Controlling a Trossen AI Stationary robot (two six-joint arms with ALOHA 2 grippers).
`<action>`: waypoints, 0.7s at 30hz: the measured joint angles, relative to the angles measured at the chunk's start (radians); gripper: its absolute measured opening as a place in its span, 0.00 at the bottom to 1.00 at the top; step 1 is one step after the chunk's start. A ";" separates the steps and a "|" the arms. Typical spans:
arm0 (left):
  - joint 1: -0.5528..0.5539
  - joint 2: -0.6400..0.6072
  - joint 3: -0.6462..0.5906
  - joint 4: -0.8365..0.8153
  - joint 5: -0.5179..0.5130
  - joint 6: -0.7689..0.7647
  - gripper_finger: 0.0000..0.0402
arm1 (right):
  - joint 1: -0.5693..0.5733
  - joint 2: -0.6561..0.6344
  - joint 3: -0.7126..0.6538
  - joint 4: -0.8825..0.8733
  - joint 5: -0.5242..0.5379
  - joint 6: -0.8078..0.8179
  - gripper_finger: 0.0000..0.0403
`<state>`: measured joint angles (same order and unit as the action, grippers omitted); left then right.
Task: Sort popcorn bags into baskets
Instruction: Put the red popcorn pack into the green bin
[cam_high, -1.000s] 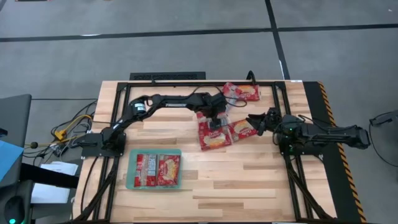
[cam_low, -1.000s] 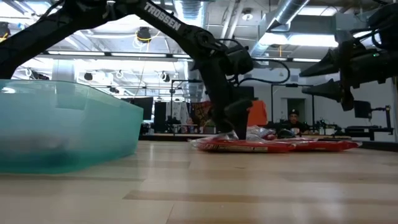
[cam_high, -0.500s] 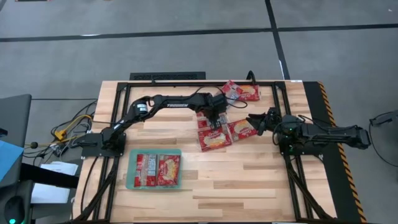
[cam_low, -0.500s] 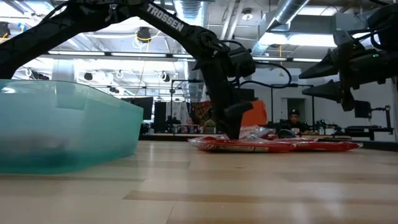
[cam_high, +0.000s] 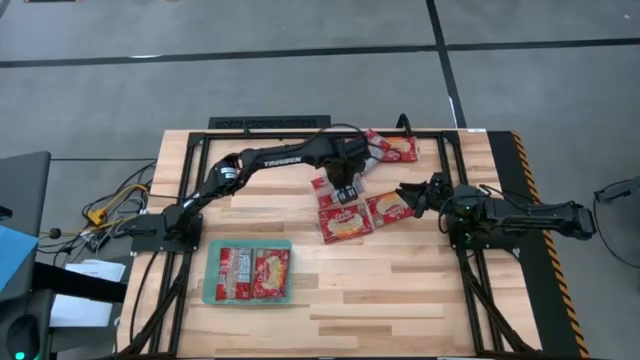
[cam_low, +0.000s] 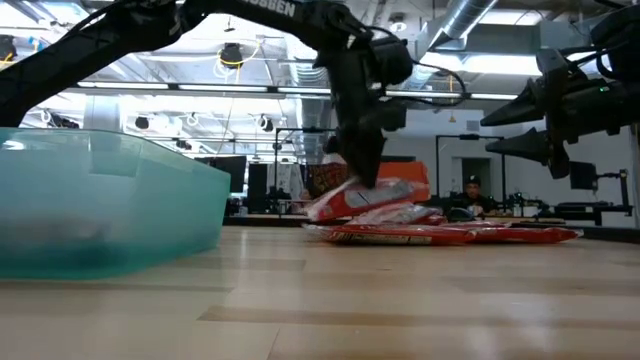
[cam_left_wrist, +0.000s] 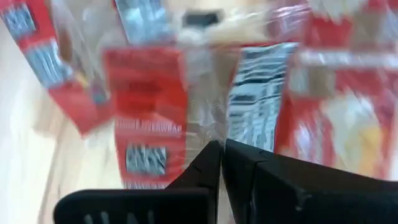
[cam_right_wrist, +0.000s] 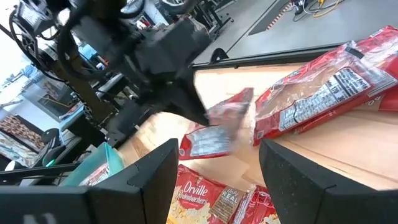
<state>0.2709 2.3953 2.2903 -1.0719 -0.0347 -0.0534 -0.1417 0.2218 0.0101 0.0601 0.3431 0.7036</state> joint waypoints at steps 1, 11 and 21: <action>-0.003 -0.003 0.013 -0.028 0.006 -0.004 0.00 | 0.000 0.000 0.000 0.000 0.000 0.000 0.62; -0.048 -0.104 0.061 -0.260 0.022 -0.096 0.00 | -0.001 0.003 0.001 -0.008 -0.003 -0.005 0.62; -0.137 -0.232 0.061 -0.442 -0.060 -0.261 0.00 | -0.001 0.007 0.001 -0.009 -0.002 -0.007 0.62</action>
<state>0.1343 2.1635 2.3512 -1.5135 -0.0947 -0.3140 -0.1429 0.2291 0.0109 0.0513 0.3408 0.6968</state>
